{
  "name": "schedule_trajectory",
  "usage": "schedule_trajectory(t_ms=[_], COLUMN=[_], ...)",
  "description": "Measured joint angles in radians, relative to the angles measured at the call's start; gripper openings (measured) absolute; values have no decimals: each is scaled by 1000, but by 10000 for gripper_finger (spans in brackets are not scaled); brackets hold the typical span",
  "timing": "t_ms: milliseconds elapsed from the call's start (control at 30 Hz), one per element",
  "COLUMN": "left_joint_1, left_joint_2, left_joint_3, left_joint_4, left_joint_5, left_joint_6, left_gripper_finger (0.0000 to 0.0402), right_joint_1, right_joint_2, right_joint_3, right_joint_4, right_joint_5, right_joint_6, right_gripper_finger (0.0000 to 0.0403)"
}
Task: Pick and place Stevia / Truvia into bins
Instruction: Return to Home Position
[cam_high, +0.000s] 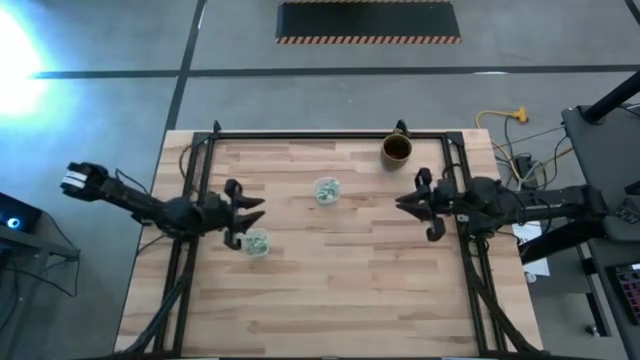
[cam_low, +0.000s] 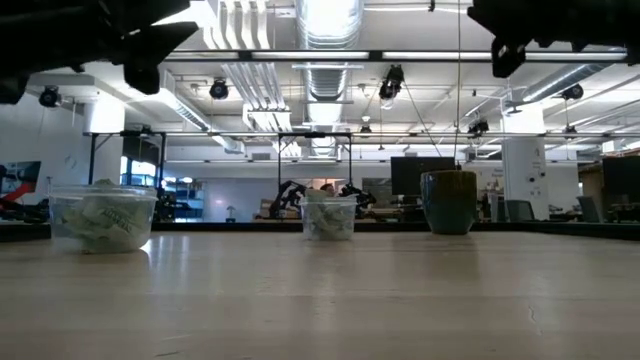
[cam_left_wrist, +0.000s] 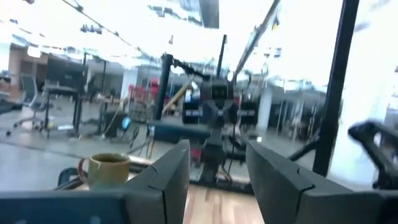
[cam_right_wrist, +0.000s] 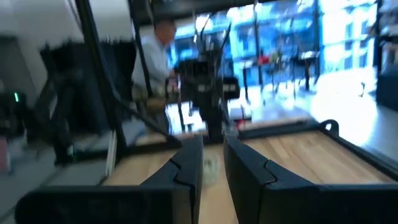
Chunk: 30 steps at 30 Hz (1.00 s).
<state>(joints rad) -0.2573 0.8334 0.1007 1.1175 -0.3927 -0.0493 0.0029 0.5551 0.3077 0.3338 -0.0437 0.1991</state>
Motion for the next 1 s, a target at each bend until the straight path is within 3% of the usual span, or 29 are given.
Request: schedule_trajectory(t_ms=[133,300,633,733,1000], left_joint_1=[0,0,-1,-1,0], left_joint_2=[-37,-73,-107,-164,-451], left_joint_3=[-72,-93,-93,-94,-94], left_joint_4=[87,79,38,19,-254], left_joint_5=[-1,0,2,2,45], left_joint_6=[3,4,104,177,214], left_gripper_finger=[141,141,141,141,141], right_joint_1=[0,0,0,0,4], right_joint_2=[-78,-151,-248,-264,-287], right_joint_3=[-107,-204,-284,-284,-284], right_joint_4=[134,192,282,277,275], right_joint_5=[34,73,72,70,66], right_joint_6=[25,68,87,86,84], right_gripper_finger=[57,57,57,57,57])
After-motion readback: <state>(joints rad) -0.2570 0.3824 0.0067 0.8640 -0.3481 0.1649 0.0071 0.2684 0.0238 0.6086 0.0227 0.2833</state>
